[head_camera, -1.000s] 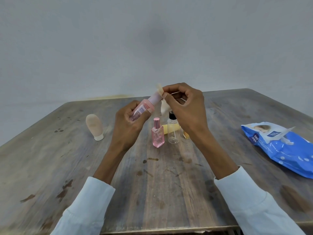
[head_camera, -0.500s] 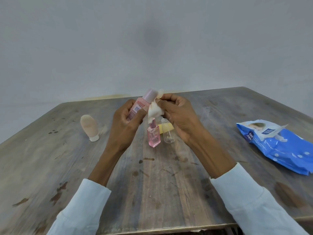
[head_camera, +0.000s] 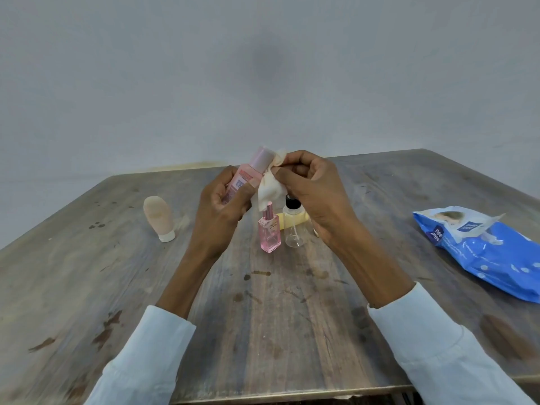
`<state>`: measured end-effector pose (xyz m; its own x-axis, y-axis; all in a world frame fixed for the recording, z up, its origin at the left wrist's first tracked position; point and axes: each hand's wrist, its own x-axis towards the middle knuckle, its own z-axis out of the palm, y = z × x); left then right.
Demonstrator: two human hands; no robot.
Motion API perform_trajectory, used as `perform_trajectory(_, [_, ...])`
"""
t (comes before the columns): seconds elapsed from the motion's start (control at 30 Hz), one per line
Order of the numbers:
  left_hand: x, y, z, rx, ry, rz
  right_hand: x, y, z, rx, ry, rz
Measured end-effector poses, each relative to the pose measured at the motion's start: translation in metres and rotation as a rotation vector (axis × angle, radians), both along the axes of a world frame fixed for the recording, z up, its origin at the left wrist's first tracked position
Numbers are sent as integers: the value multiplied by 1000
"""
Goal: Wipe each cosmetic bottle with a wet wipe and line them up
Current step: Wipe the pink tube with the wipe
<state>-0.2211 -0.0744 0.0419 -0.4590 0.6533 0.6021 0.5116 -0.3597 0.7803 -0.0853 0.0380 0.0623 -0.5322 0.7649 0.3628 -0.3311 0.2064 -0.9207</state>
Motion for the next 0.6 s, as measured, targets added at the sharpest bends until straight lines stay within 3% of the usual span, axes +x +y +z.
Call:
perform_trajectory(0.33, [1, -2, 2, -64, -74, -154, 5, 6, 2, -19, 154, -26])
perform_trajectory(0.6, [-13, -5, 3, -233, -489, -646, 8, 6, 5, -11, 88, 187])
